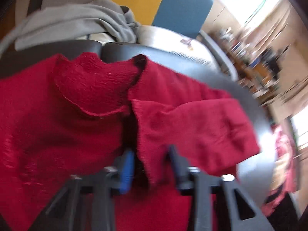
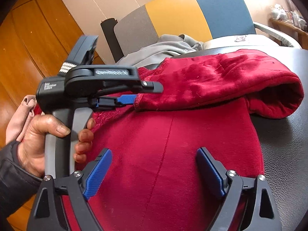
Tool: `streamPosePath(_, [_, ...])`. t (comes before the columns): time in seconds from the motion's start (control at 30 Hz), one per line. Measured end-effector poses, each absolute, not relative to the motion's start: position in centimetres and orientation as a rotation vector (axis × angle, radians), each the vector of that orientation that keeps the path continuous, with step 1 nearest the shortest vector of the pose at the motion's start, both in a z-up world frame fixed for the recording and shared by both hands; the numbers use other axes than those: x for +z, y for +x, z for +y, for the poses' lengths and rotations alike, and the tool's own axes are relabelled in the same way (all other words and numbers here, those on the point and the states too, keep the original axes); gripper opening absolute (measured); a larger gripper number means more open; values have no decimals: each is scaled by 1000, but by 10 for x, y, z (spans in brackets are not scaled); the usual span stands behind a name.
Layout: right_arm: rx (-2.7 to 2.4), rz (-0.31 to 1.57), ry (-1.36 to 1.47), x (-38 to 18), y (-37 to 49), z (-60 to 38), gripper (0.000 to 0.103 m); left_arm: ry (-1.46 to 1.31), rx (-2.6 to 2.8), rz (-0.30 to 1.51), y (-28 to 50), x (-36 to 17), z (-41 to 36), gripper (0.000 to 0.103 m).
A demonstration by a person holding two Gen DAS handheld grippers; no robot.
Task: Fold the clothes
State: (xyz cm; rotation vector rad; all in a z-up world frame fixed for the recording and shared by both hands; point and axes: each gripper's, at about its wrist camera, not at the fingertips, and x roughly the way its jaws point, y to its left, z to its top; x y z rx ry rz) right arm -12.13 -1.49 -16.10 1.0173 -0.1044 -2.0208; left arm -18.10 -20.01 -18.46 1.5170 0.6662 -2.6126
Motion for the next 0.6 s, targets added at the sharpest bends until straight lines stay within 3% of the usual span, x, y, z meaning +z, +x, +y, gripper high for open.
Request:
streamPosePath(0.03, [-2025, -92, 1018, -160, -120, -17, 92, 1504, -2622, 730, -180, -182, -204, 6])
streamPosePath(0.2, [-2041, -4, 1020, -158, -115, -31, 102, 1379, -2712, 1139, -168, -162, -229, 6])
streamPosePath(0.3, [-2048, 39, 1025, -157, -113, -36, 103, 1277, -2792, 1379, -158, -140, -241, 6])
streamPosePath(0.43, [-2063, 82, 1030, -157, -110, -42, 103, 1185, -2916, 1176, -150, -103, -237, 3])
streamPosePath(0.53, [-2040, 1, 1031, -157, -114, -36, 103, 1282, -2888, 1004, -151, -99, -230, 3])
streamPosePath(0.6, [-2013, -81, 1028, -158, -119, -29, 103, 1372, -2802, 970, -151, -114, -237, 17])
